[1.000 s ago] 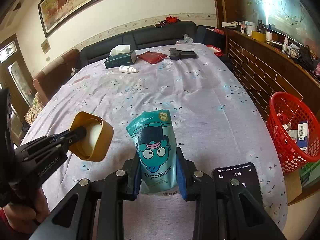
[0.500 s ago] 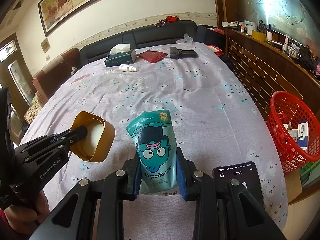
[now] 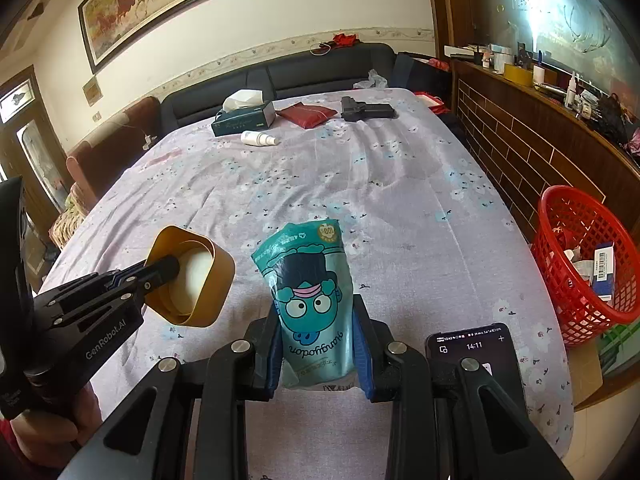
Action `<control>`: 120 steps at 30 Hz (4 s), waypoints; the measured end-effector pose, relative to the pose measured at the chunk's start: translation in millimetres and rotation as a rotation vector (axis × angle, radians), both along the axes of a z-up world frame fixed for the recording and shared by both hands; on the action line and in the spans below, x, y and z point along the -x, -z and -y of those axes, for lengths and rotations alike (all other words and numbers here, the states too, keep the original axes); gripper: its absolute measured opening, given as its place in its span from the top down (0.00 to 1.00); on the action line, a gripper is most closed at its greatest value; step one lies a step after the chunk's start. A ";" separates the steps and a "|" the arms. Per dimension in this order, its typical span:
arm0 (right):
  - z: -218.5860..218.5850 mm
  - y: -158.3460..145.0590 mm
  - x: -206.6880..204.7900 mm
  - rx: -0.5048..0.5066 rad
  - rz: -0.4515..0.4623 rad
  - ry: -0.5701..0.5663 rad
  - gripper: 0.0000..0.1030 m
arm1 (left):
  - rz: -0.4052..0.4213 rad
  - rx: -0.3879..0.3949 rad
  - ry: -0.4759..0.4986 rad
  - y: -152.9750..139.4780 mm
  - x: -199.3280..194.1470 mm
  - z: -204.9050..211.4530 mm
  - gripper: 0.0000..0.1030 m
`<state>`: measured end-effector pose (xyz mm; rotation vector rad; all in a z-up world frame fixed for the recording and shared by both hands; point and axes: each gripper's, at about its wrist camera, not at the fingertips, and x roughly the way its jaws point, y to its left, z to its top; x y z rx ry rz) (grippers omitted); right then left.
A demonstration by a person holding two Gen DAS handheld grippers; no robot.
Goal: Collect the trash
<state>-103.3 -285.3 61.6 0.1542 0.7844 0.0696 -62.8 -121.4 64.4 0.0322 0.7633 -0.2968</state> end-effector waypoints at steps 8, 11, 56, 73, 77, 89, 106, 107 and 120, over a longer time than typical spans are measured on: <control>-4.0 -0.9 -2.7 0.014 -0.002 0.002 0.68 | -0.001 0.008 0.002 -0.4 -1.2 -1.8 0.93; -4.8 -0.2 -4.7 0.017 -0.008 0.004 0.68 | -0.006 0.013 0.004 0.7 -3.8 -2.2 0.93; 266.8 -55.7 85.6 -0.014 0.159 0.558 0.22 | 0.029 0.096 0.438 -54.0 -7.4 254.9 0.37; 118.3 -45.2 145.7 0.303 0.208 0.588 0.05 | 0.361 -0.138 0.097 -41.9 94.8 104.7 0.00; 111.7 -47.3 145.9 0.316 0.216 0.578 0.05 | 0.380 -0.156 0.079 -37.0 104.4 94.0 0.00; 98.4 -46.6 139.2 0.330 0.214 0.557 0.05 | 0.302 -0.193 0.029 -30.0 109.9 81.4 0.00; 94.4 -41.5 131.6 0.338 0.196 0.536 0.05 | 0.293 -0.205 0.041 -21.2 107.4 80.6 0.00; 94.3 -41.2 131.2 0.339 0.196 0.536 0.05 | 0.289 -0.204 0.042 -20.7 107.2 80.3 0.00; 92.4 -38.2 128.4 0.346 0.188 0.525 0.05 | 0.287 -0.202 0.036 -19.3 105.0 76.8 0.00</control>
